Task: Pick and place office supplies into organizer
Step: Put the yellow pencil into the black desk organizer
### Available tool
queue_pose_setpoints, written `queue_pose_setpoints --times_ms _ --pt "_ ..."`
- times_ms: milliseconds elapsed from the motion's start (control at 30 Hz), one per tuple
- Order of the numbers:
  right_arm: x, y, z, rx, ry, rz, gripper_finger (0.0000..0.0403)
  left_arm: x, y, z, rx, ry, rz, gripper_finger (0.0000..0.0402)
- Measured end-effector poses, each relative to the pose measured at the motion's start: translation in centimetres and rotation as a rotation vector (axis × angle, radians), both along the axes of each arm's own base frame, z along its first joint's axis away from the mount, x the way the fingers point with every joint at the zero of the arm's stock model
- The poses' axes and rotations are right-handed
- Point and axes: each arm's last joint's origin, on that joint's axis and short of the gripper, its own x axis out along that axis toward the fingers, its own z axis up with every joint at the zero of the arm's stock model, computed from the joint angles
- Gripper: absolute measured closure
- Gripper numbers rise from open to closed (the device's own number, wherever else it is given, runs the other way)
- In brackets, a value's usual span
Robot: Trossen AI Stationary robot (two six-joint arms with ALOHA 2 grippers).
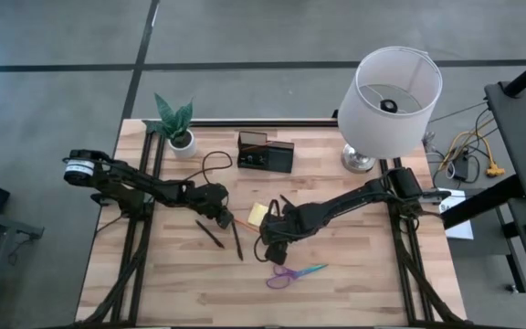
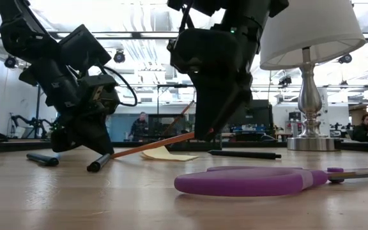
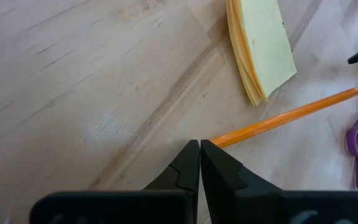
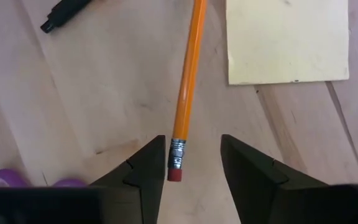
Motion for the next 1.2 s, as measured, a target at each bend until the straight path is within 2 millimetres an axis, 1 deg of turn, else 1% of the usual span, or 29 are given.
queue_pose_setpoints --times_ms 333,600,833,1067,1200 --pt "0.0 0.0 -0.1 -0.01 0.001 0.027 0.0283 0.0 0.0 0.0 0.0 0.0 0.0 0.0402" --pt "0.2 0.1 -1.8 0.008 0.049 0.036 0.03 0.0 0.0 0.0 0.001 0.003 0.0 0.0402" --pt "0.2 0.2 -1.3 0.016 0.039 0.031 0.0312 0.0 0.0 0.0 0.001 0.003 0.0 0.0402" --pt "0.1 0.1 -1.0 0.016 0.041 0.028 0.0303 0.0 0.0 0.0 0.001 0.003 0.0 0.0402" --pt "0.1 0.1 -0.9 0.011 0.036 0.026 0.0309 0.0 0.0 0.0 0.001 0.003 0.0 0.0402"
